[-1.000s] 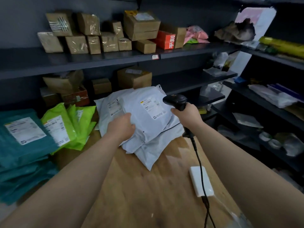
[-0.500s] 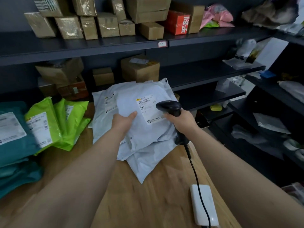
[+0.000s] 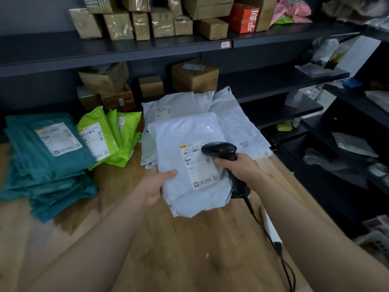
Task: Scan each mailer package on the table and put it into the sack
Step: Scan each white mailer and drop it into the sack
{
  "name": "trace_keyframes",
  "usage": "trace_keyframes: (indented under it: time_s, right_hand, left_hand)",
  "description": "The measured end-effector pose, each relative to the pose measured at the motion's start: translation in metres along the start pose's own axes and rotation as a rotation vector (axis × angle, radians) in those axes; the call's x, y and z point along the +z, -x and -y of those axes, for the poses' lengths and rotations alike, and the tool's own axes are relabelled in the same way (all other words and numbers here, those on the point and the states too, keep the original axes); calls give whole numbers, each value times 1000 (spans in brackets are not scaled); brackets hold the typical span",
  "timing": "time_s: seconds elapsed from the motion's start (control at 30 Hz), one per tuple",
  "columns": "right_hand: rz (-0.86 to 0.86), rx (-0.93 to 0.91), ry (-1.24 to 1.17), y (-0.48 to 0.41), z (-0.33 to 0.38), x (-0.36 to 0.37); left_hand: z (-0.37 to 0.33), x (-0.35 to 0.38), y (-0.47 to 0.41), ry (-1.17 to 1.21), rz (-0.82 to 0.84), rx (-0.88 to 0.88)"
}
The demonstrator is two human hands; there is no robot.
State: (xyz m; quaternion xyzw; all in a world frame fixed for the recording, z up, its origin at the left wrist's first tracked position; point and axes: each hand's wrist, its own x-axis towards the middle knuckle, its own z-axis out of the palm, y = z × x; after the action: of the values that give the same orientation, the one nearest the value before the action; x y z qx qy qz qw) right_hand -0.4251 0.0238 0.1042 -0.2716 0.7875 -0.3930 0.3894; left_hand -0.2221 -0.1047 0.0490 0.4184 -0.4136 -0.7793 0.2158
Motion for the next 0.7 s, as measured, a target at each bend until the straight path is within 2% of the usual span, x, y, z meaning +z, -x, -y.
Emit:
trace_keyframes:
  time_s: [0.1, 0.23, 0.3, 0.4, 0.53, 0.7]
  right_hand:
    - [11, 23, 70, 15, -13, 15]
    - [32, 19, 92, 37, -18, 36]
    - [45, 21, 111, 46, -18, 46]
    - [73, 11, 164, 60, -13, 54]
    - [12, -67, 309, 75, 3, 56]
    - [35, -135, 206, 89, 21, 58]
  left_hand:
    - [5, -17, 16, -32, 31, -86]
    - [10, -30, 24, 114, 2, -123]
    - [15, -38, 26, 58, -59, -98]
    - [20, -48, 34, 8, -31, -95]
    - [22, -61, 43, 52, -51, 18]
    - [10, -76, 49, 41, -105, 171]
